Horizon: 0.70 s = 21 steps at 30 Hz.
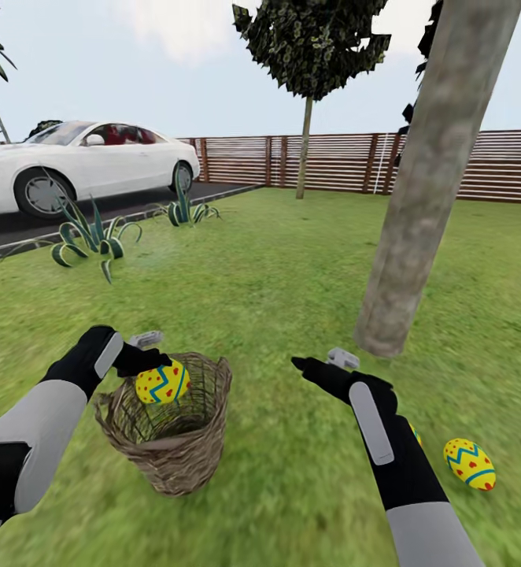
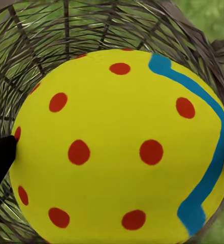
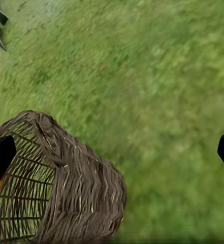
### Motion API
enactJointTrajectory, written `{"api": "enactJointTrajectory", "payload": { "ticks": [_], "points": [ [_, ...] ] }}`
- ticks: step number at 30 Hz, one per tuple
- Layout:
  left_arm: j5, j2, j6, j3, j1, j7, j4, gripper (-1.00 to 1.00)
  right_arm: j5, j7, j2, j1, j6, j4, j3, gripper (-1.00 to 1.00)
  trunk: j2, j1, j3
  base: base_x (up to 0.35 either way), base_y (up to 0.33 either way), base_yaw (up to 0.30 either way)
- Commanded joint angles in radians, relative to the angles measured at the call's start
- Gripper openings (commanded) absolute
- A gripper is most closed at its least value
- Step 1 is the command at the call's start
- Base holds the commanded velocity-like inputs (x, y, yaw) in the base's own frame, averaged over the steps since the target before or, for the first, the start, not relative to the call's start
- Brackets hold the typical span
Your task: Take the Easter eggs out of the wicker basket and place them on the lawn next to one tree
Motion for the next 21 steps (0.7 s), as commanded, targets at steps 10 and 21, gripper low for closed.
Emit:
{"api": "enactJointTrajectory", "payload": {
  "ticks": [10,21],
  "points": [
    [-0.005,0.001,0.005,-0.001,0.001,-0.006,-0.005,-1.0,-0.011,-0.011,0.001,-0.001,0.002,0.021,-0.003,1.0,0.002,-0.005,0.038,-0.234,0.0,0.0],
    [-0.006,0.001,0.009,-0.002,0.006,-0.004,-0.093,-1.0,-0.01,-0.01,0.002,-0.001,0.001,0.026,0.002,1.0,0.005,-0.01,0.08,-0.141,0.0,0.0]
  ]
}}
